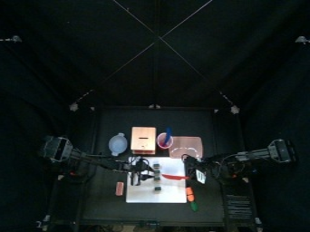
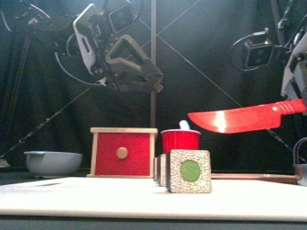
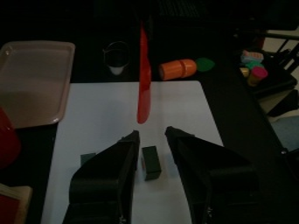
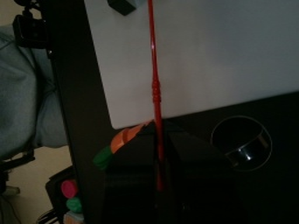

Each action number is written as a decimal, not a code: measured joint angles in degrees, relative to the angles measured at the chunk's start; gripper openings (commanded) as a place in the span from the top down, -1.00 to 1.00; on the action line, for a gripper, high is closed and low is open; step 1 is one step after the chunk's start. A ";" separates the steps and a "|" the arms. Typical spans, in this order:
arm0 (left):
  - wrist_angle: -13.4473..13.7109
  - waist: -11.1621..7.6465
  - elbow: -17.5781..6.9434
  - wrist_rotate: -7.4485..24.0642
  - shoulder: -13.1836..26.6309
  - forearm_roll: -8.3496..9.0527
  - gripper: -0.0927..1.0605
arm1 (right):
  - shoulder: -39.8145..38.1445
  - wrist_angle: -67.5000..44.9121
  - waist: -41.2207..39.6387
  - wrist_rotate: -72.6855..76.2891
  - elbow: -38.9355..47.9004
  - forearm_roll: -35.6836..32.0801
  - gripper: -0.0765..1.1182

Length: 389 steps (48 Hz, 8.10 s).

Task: Place sushi on board then cut the sushi with the knife then place the pieces on the plate
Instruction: Place the 4 sushi pieces on the plate

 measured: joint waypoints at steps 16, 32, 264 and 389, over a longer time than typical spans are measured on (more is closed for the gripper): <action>-0.53 0.09 0.35 0.00 0.09 -0.09 -0.41 | -0.70 1.76 -0.26 0.09 0.97 0.44 -0.06; -0.53 0.09 0.44 0.00 0.09 -0.35 -0.41 | -0.79 2.11 -2.46 0.00 0.97 -1.49 -0.24; -0.53 2.72 12.04 -0.26 -1.76 -4.66 -0.40 | 22.24 -2.29 -25.05 -0.26 -16.08 -25.31 -0.44; -0.53 2.90 12.30 -0.26 -1.76 -4.66 -0.39 | 24.35 -3.34 -13.36 -0.09 -18.19 -22.15 -0.08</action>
